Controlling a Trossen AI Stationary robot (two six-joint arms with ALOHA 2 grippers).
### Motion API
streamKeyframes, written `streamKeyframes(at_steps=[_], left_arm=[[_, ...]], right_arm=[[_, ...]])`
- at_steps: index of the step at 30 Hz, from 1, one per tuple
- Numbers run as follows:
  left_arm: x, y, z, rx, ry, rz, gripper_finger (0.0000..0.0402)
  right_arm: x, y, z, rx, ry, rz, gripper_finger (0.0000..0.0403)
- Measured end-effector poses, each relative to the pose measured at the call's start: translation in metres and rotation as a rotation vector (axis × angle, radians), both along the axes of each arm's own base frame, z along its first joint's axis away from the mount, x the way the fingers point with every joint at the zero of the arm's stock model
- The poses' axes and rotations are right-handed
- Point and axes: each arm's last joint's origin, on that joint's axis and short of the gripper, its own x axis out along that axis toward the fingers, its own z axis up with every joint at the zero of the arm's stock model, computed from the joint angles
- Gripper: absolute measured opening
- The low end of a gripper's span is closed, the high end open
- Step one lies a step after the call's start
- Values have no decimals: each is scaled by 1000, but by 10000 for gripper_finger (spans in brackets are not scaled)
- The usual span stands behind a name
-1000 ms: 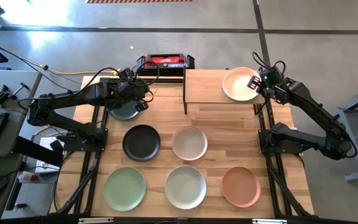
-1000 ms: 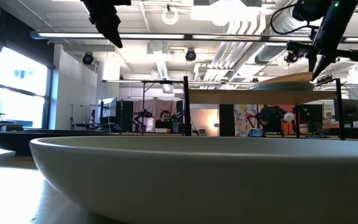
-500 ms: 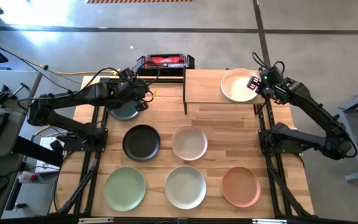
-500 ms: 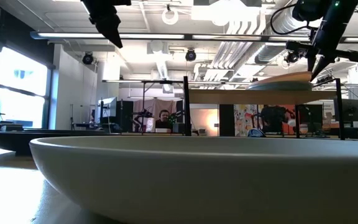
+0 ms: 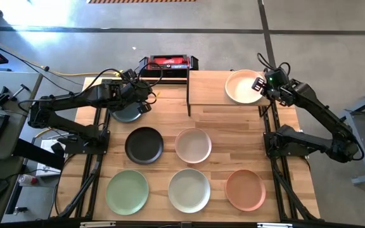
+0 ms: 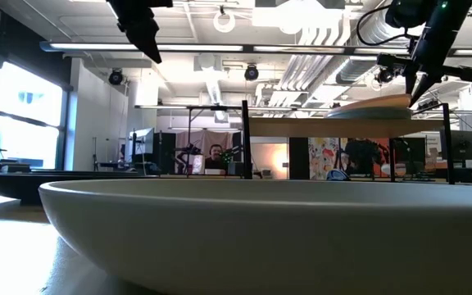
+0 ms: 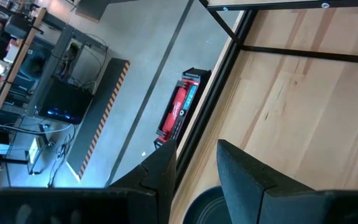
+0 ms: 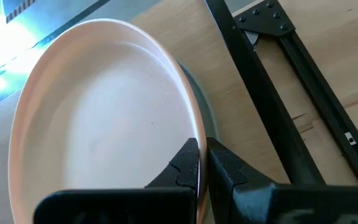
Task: Place and stack plates onto a shelf
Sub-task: Stack the pink plate on top of the light blue plate on the shelf
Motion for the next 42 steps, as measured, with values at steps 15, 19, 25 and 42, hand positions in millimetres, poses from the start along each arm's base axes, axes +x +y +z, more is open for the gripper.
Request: streamKeyframes(at_steps=[15, 19, 25, 42], left_arm=[[0, 0, 0, -1, 0, 0, 106], [0, 0, 0, -1, 0, -1, 106], [0, 0, 0, -1, 0, 0, 106], [0, 0, 0, -1, -1, -1, 106]], right_arm=[[-1, -1, 0, -11, 14, -16, 1], [-1, -1, 0, -12, 14, -16, 1], [0, -2, 1, -26, -3, -21, 1], [1, -2, 1, -16, -24, -18, 1]])
